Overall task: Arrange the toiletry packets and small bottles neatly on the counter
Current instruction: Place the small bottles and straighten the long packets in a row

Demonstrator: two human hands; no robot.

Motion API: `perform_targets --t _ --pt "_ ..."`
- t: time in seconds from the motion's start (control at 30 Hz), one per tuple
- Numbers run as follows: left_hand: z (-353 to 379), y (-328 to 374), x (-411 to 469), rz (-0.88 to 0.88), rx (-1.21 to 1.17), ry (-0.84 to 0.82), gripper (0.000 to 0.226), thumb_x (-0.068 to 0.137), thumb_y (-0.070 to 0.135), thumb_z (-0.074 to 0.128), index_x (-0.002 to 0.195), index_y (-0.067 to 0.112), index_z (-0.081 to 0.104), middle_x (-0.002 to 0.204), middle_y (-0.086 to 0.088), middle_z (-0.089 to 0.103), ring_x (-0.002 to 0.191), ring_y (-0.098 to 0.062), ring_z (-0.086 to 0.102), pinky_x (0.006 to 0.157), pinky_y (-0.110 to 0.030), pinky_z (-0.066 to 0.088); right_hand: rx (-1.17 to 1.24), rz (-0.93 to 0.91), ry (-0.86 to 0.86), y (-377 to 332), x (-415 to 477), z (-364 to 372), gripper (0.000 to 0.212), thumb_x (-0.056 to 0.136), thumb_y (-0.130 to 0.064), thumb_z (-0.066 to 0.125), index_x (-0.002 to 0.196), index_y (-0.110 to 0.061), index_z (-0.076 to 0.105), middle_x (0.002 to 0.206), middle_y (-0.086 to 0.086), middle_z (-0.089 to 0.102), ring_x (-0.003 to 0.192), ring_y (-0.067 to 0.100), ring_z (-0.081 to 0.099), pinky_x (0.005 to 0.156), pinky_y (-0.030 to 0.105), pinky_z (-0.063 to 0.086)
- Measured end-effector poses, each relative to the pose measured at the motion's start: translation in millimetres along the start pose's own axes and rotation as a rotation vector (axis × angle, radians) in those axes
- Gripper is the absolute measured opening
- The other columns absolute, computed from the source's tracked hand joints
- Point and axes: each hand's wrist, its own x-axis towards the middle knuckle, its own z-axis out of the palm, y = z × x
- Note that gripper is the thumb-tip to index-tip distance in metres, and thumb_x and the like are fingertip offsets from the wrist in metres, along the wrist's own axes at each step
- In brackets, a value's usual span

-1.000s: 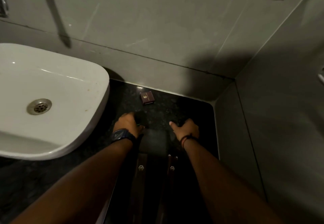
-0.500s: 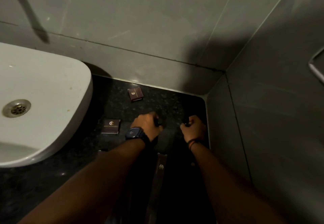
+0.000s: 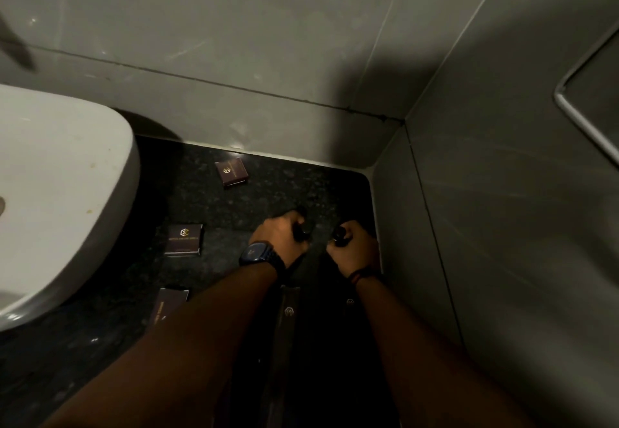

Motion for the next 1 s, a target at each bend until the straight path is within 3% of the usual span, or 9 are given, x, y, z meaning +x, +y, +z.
perform_targets --t 0.07,0.13,0.2,0.3,0.53,0.7,0.8,1.0 --pt "-1 -1 -3 0.02 0.0 0.031 0.052 0.071 0.032 0.078 0.118 0.017 0.06 0.113 -0.011 0.066 0.103 -0.03 0.061 0.084 -0.031 0.048 0.029 -0.011 0.017 1 -4 -1 0.033 0.071 -0.024 0.076 0.101 -0.019 0.063 0.1 0.006 0.069 0.094 0.027 0.065 0.075 0.026 0.049" --pt "-3 -4 -10 0.032 -0.003 0.056 0.06 0.067 0.037 0.081 0.118 0.015 0.06 0.114 -0.011 0.064 0.104 -0.029 0.059 0.086 -0.03 0.047 0.06 -0.016 0.061 0 -11 -4 0.044 0.066 -0.026 0.081 0.105 -0.018 0.063 0.104 0.006 0.068 0.099 0.028 0.063 0.084 0.033 0.054" --pt "-6 -8 -21 0.019 0.005 0.067 0.063 0.065 0.043 0.08 0.118 0.015 0.059 0.113 -0.01 0.062 0.103 -0.028 0.059 0.086 -0.031 0.047 0.06 -0.015 0.084 0 -22 -8 0.049 0.065 -0.028 0.081 0.109 -0.016 0.061 0.108 0.01 0.066 0.104 0.031 0.06 0.088 0.044 0.053" --pt "-5 -13 -45 -0.03 0.007 0.085 0.064 0.065 0.049 0.078 0.117 0.015 0.059 0.112 -0.011 0.061 0.101 -0.031 0.06 0.084 -0.033 0.049 0.078 0.027 0.099 1 -46 -15 0.05 0.069 -0.031 0.079 0.111 -0.013 0.059 0.11 0.014 0.065 0.106 0.034 0.059 0.089 0.047 0.053" --pt "15 -10 -113 -0.209 0.035 -0.077 0.08 0.064 0.056 0.073 0.128 0.016 0.045 0.127 -0.015 0.052 0.106 -0.035 0.06 0.088 -0.039 0.051 -0.147 0.238 -0.122 23 -118 -27 0.086 0.067 -0.044 0.079 0.135 -0.007 0.042 0.134 0.02 0.048 0.124 0.036 0.049 0.101 0.046 0.046" --pt "29 0 -148 -0.295 0.02 -0.184 0.076 0.069 0.056 0.067 0.13 0.02 0.037 0.128 -0.015 0.05 0.111 -0.037 0.057 0.092 -0.045 0.049 -0.136 0.24 -0.25 34 -148 -27 0.076 0.073 -0.028 0.075 0.137 -0.008 0.04 0.136 0.018 0.051 0.124 0.034 0.051 0.102 0.042 0.046" --pt "33 4 -158 -0.31 0.031 -0.156 0.066 0.074 0.049 0.066 0.127 0.019 0.04 0.124 -0.017 0.055 0.111 -0.038 0.058 0.092 -0.043 0.049 -0.128 0.214 -0.255 38 -159 -26 0.064 0.074 -0.027 0.074 0.13 -0.011 0.047 0.128 0.016 0.058 0.117 0.032 0.057 0.096 0.036 0.049" --pt "36 6 -165 -0.336 0.039 -0.133 0.066 0.074 0.044 0.071 0.127 0.019 0.042 0.124 -0.013 0.057 0.109 -0.034 0.059 0.09 -0.043 0.051 -0.109 0.196 -0.248 45 -177 -23 0.062 0.072 -0.024 0.077 0.126 -0.013 0.048 0.127 0.013 0.06 0.115 0.03 0.059 0.092 0.033 0.05"
